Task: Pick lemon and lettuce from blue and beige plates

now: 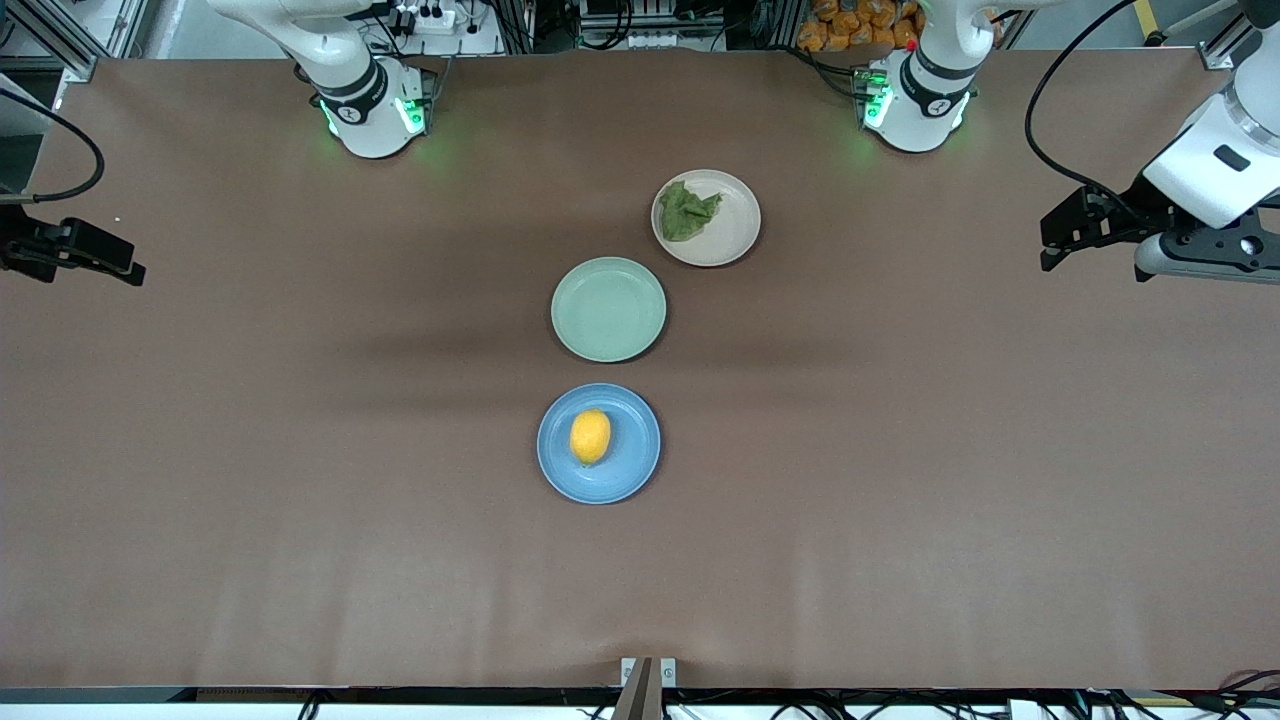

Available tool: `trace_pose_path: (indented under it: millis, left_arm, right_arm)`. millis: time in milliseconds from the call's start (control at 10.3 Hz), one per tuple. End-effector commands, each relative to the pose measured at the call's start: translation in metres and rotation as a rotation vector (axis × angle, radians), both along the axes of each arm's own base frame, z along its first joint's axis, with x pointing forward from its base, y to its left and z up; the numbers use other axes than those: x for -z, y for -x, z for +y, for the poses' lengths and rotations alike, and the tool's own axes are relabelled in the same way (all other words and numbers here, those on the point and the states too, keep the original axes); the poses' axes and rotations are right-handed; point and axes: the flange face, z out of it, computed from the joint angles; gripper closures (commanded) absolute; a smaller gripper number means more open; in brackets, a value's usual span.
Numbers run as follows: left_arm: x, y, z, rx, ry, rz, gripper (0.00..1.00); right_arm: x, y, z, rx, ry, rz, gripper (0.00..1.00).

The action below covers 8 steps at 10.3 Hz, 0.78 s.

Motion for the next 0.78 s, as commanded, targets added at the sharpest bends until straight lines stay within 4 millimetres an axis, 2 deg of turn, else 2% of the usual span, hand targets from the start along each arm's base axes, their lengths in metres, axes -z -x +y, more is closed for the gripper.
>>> trace_pose_path:
  millis: [0,194,388,680]
  left_arm:
    - [-0.004,0.001,0.000,0.022,0.015,0.010,0.00]
    - [-0.002,0.000,0.001,0.017,0.016,0.011,0.00]
    - [0.005,-0.004,-0.002,0.014,0.012,0.025,0.00]
    - [0.034,-0.012,-0.006,0.010,0.020,0.083,0.00]
  right_arm:
    - [-0.001,0.003,0.002,0.004,0.005,0.005,0.00]
    - [0.000,0.003,0.005,0.002,0.004,0.006,0.00]
    - [0.005,-0.003,0.025,-0.025,0.004,0.003,0.00]
    - [0.031,-0.024,0.067,0.011,0.001,-0.017,0.00]
